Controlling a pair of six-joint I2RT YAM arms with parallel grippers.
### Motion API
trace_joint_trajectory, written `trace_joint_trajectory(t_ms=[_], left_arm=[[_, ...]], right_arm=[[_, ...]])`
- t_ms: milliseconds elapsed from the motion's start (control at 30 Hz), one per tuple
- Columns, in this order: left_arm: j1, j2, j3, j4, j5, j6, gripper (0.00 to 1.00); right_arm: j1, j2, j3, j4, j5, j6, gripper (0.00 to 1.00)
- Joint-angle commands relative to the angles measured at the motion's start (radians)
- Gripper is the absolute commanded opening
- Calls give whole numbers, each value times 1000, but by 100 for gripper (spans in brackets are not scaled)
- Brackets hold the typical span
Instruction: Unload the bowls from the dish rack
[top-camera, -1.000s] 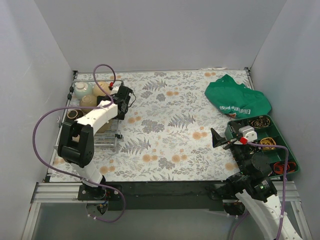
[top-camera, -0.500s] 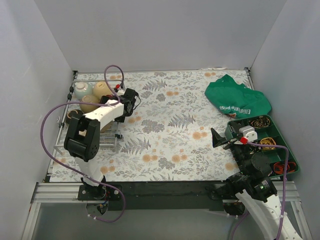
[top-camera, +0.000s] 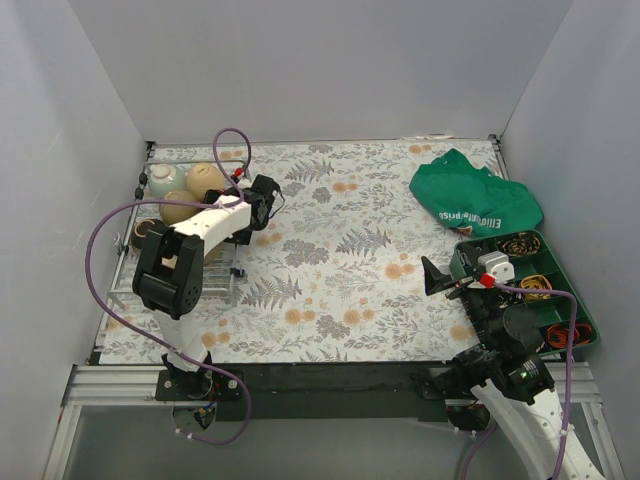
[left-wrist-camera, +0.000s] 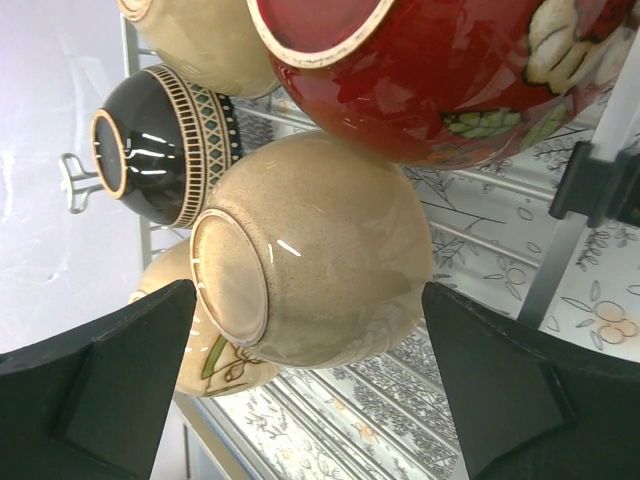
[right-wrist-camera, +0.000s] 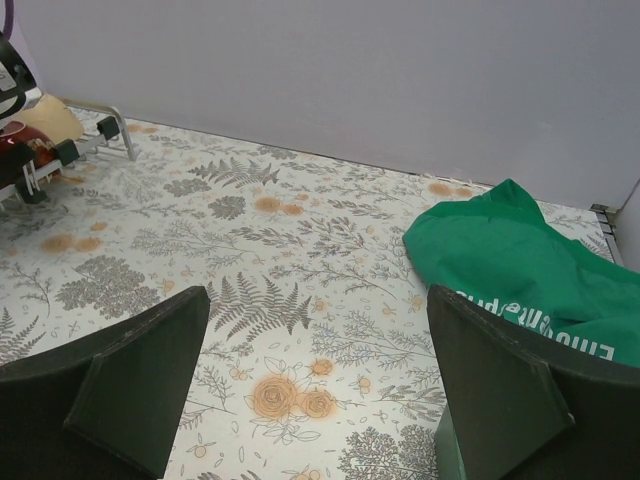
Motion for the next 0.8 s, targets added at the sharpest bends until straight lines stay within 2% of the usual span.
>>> trace_joint_trajectory(t_ms=[0, 233, 600, 767], left_arm=[[4, -73, -21, 73, 137, -9, 98], [29, -131, -87, 136, 184, 35, 98], [49, -237, -204, 297, 241, 237, 98], [50, -242, -227, 314, 241, 270, 98]], right_arm=[[6, -205, 12, 19, 15, 5, 98], [6, -207, 15, 8, 18, 5, 99], [6, -207, 19, 2, 26, 8, 99], [6, -205, 18, 2, 26, 10, 98]])
